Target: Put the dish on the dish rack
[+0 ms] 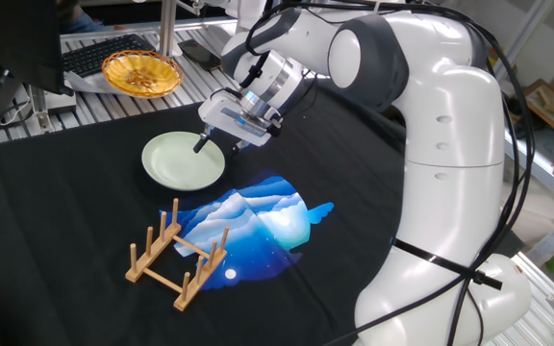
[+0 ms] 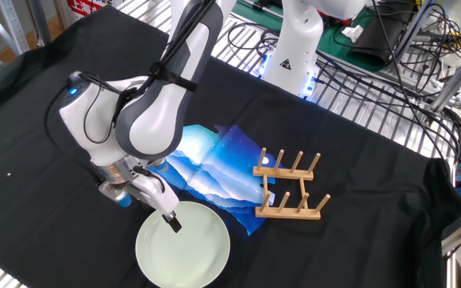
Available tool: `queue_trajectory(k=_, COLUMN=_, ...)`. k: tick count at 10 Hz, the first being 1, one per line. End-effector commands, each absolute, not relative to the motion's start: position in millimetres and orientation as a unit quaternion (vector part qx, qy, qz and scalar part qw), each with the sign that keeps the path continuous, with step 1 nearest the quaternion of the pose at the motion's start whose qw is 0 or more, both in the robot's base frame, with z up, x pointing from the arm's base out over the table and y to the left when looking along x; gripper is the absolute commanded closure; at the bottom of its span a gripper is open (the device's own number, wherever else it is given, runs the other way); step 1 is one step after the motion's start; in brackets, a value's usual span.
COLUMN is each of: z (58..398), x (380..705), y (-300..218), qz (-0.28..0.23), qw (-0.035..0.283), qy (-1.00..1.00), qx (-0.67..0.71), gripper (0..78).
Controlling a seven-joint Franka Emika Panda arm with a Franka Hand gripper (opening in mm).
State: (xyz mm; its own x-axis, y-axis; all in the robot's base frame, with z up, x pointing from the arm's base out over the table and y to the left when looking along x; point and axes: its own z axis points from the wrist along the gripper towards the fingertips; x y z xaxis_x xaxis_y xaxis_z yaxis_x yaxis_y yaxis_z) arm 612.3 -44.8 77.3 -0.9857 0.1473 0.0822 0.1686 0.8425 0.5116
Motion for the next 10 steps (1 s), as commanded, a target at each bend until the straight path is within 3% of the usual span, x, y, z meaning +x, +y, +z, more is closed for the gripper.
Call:
queue_trajectory(k=1, z=78.8, x=613.4, y=-45.4, qz=-0.27, qw=0.018, qy=-0.959, qx=-0.084, gripper=0.1)
queue_trajectory(k=3, z=78.7, x=613.4, y=-45.4, qz=-0.271, qw=0.017, qy=-0.959, qx=-0.085, gripper=0.1)
queue_trajectory(k=4, z=78.7, x=613.4, y=-45.4, qz=-0.271, qw=0.017, qy=-0.959, qx=-0.085, gripper=76.4)
queue_trajectory(k=10, z=78.7, x=613.4, y=-45.4, qz=-0.271, qw=0.017, qy=-0.959, qx=-0.085, gripper=76.4)
